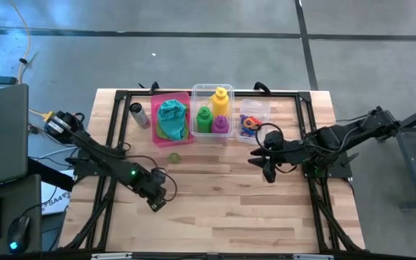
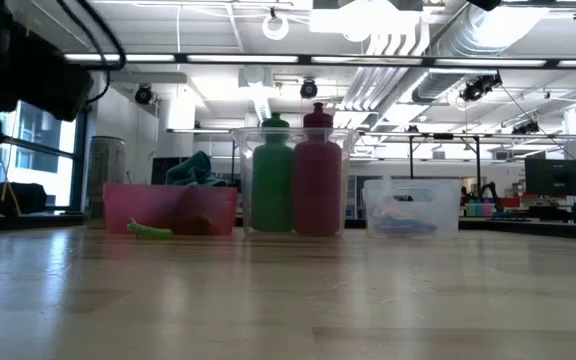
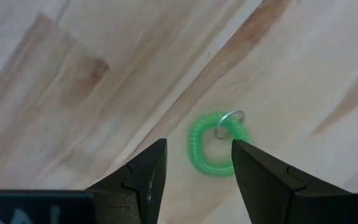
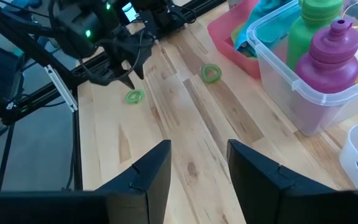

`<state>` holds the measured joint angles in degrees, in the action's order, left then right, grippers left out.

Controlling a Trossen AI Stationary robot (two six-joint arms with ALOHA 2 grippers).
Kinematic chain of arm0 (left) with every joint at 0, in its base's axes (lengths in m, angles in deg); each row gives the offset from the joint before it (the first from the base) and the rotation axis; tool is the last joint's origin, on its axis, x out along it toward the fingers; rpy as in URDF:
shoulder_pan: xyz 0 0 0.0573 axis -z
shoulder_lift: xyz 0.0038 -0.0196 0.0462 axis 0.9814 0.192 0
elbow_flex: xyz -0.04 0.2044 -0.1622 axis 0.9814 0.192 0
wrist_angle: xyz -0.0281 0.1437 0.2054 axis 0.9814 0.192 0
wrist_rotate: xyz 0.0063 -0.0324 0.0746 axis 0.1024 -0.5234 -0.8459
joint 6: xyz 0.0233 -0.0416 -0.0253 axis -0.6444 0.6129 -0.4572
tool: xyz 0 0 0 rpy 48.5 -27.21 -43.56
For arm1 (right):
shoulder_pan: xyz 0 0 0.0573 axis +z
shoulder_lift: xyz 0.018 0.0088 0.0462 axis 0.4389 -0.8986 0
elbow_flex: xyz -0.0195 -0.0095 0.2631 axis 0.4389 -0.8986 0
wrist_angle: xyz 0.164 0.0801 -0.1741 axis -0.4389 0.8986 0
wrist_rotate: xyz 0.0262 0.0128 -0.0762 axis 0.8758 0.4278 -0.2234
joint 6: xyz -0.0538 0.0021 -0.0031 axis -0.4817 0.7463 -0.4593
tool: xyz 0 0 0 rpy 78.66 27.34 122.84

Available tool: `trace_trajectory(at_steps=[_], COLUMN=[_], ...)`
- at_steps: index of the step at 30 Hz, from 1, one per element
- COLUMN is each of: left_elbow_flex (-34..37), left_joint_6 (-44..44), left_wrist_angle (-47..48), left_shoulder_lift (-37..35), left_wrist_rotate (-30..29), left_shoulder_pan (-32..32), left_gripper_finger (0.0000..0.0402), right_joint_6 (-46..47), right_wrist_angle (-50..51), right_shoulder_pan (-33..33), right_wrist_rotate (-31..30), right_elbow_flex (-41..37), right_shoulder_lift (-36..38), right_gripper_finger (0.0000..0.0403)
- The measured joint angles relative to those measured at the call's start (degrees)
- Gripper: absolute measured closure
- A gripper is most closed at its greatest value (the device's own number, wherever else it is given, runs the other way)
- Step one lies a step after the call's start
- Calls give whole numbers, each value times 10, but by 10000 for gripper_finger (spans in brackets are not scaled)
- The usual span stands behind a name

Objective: Pick & Place Sports Items
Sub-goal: Put the bottom green spring keychain into the right transparent bin

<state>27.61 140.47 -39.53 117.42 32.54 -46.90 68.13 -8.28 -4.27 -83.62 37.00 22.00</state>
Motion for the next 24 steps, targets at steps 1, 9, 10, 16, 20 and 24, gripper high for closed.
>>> trace_trajectory(at_steps=[1,9,10,16,20,24], left_elbow_flex=[0,0,0,-2,0,0], left_joint_6=[7,35,35,25,19,19], left_wrist_angle=[0,-38,-40,-40,-34,-45], left_shoulder_lift=[8,73,80,110,113,111], left_wrist_rotate=[0,0,0,3,9,17], left_shoulder_pan=[3,25,27,41,44,44], left_gripper_finger=[225,225,225,249,308,383], right_joint_6=[0,0,0,3,3,3], right_wrist_angle=[0,0,-1,-3,-7,-7], right_shoulder_pan=[0,0,0,0,0,0], right_wrist_rotate=[-3,-8,-8,-8,-7,-7], right_elbow_flex=[0,0,0,0,0,0], right_shoulder_lift=[0,0,0,0,0,0], right_gripper_finger=[255,255,255,255,255,255])
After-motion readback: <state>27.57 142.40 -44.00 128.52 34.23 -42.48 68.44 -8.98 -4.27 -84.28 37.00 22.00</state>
